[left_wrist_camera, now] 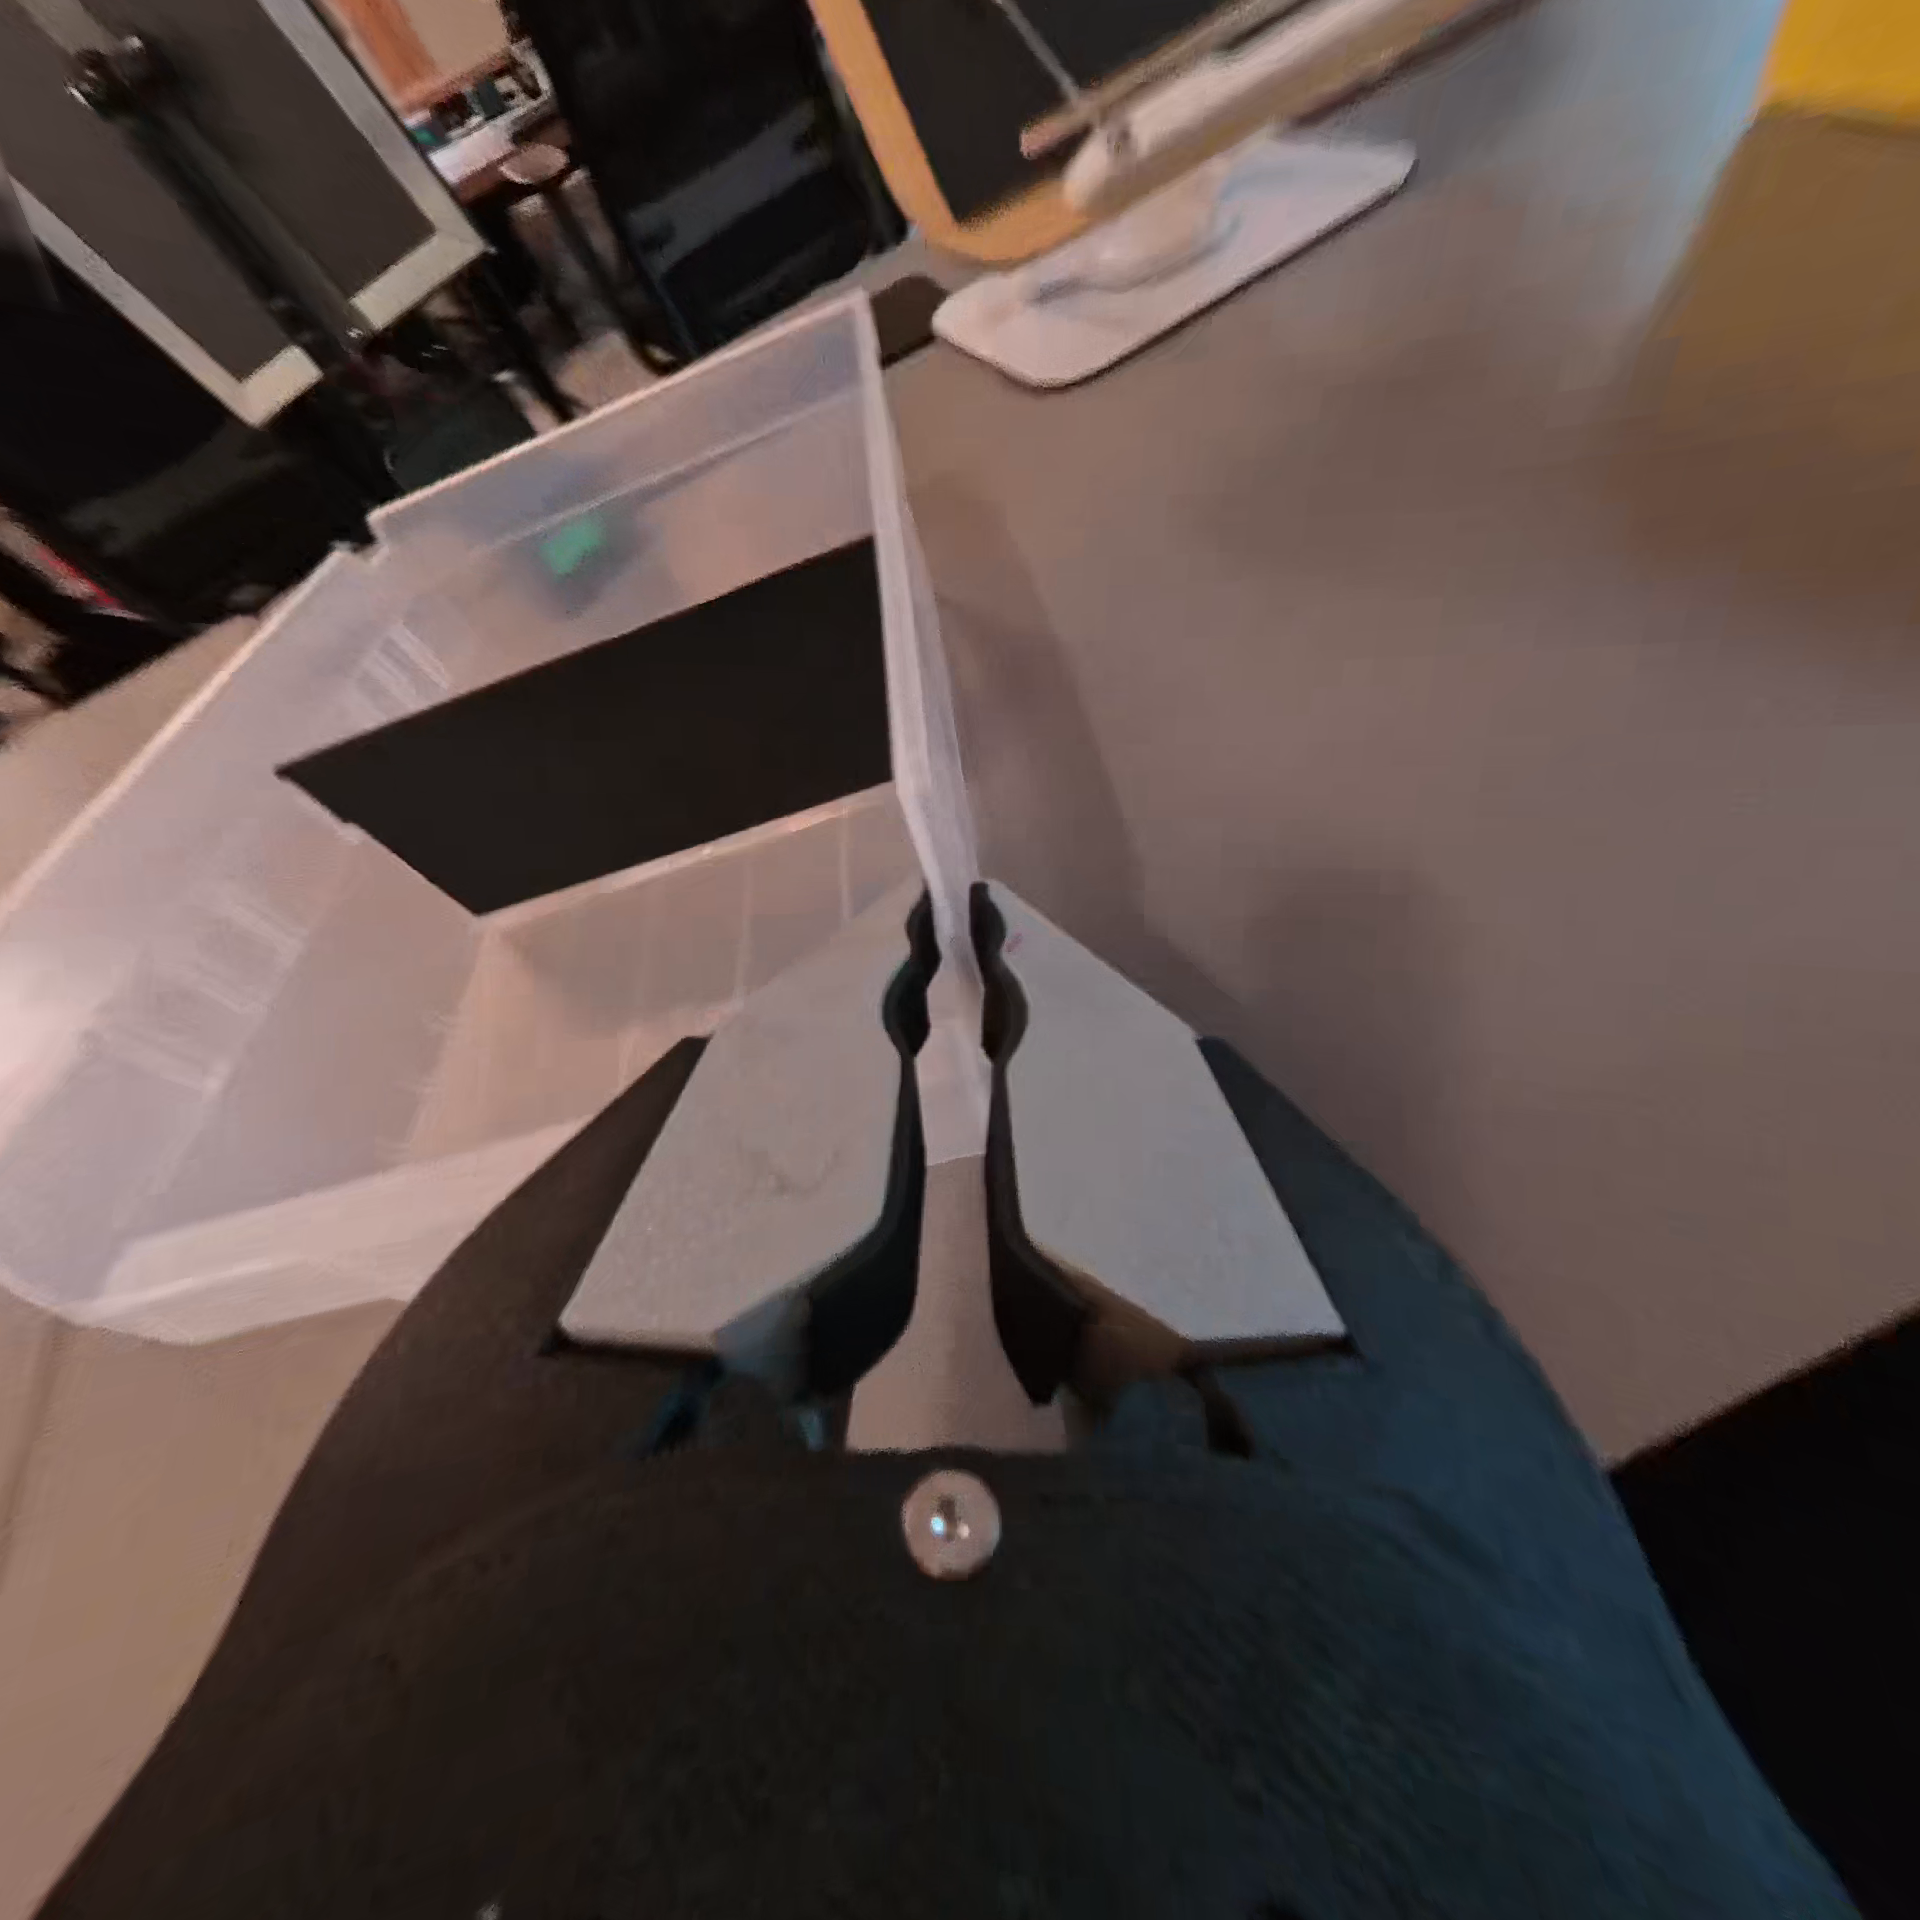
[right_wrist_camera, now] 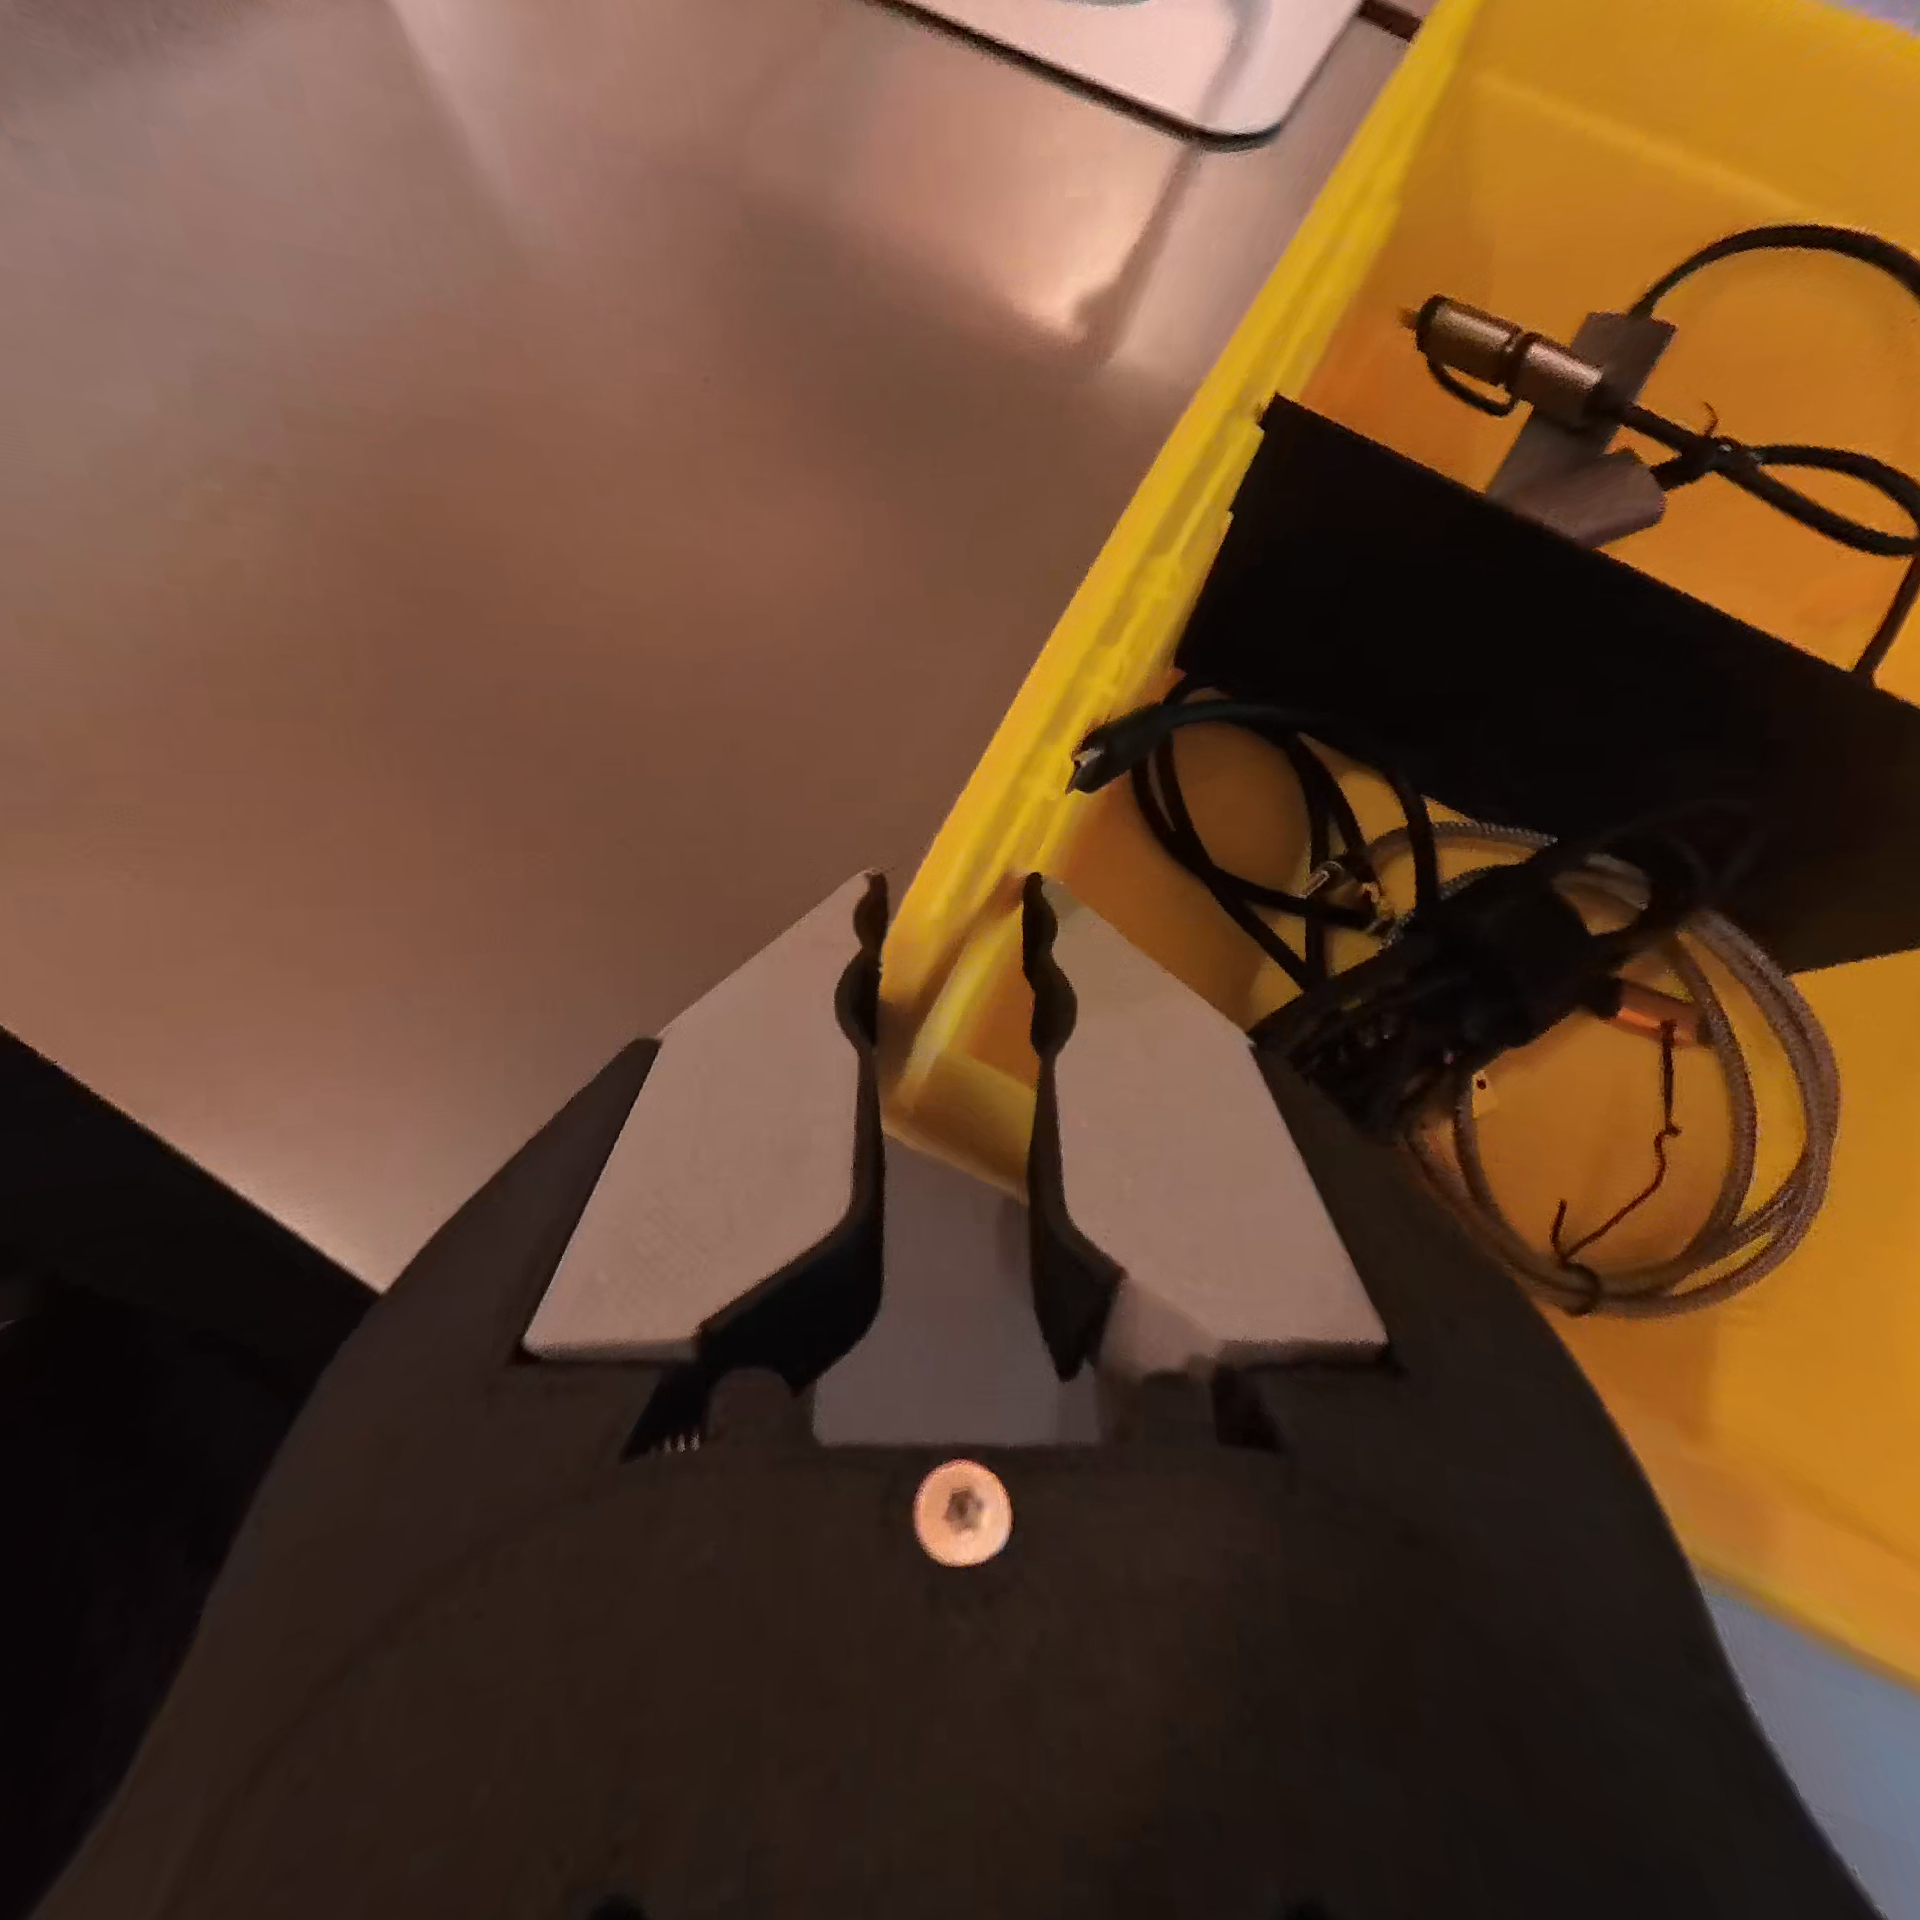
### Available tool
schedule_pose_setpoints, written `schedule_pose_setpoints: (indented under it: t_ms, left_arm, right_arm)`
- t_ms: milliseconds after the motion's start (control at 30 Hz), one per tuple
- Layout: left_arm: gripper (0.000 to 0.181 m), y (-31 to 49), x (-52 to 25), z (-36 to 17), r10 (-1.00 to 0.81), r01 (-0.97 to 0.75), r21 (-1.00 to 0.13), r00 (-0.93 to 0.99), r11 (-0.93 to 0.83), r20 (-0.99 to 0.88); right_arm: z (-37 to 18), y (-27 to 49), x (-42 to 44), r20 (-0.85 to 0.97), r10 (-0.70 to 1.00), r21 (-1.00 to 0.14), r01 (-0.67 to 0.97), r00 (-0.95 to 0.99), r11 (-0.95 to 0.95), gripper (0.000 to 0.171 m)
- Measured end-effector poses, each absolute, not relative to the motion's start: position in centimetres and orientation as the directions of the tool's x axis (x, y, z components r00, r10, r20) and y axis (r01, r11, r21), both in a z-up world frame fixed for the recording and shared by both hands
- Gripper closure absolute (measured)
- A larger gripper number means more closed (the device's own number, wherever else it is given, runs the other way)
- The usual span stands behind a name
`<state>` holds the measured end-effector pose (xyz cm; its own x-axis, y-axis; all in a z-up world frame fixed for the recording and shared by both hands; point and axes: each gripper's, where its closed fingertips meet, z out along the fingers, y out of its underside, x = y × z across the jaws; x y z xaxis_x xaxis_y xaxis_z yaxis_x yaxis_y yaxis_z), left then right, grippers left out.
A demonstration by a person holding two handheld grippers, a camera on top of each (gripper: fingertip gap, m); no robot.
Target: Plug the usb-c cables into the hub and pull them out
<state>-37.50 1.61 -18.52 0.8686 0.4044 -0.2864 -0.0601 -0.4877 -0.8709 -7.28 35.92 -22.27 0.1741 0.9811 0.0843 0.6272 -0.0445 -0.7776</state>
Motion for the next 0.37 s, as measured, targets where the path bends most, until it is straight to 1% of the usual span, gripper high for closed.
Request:
schedule_pose_setpoints:
  t_ms: [33,133,200,267,367]
  left_arm:
    - [0.18,1.2,-37.6,-17.7,0.395,-0.03,-0.896,0.891,-0.443,-0.225]
    - [0.179,-0.1,-38.3,-15.3,0.402,-0.033,-0.932,0.896,-0.362,-0.187]
    - [0.179,-0.6,-38.0,-13.3,0.394,-0.078,-0.944,0.896,-0.32,-0.207]
    - [0.177,-1.7,-37.7,-11.1,0.416,-0.139,-0.939,0.869,-0.314,-0.268]
    - [0.177,-3.6,-37.2,-8.3,0.443,-0.147,-0.959,0.862,-0.243,-0.245]
  right_arm:
    - [-22.3,35.1,-7.8,0.103,0.982,-0.768,0.639,0.161,-0.024,0.147]
    - [-22.3,32.2,-9.6,0.155,0.977,-0.758,0.652,0.148,0.021,0.148]
    - [-22.3,29.8,-11.1,0.152,0.979,-0.769,0.638,0.135,0.032,0.147]
    - [-22.2,27.2,-12.8,0.135,0.984,-0.783,0.621,0.12,0.031,0.147]
    - [-22.1,23.1,-15.7,0.137,0.987,-0.795,0.604,0.079,0.062,0.148]
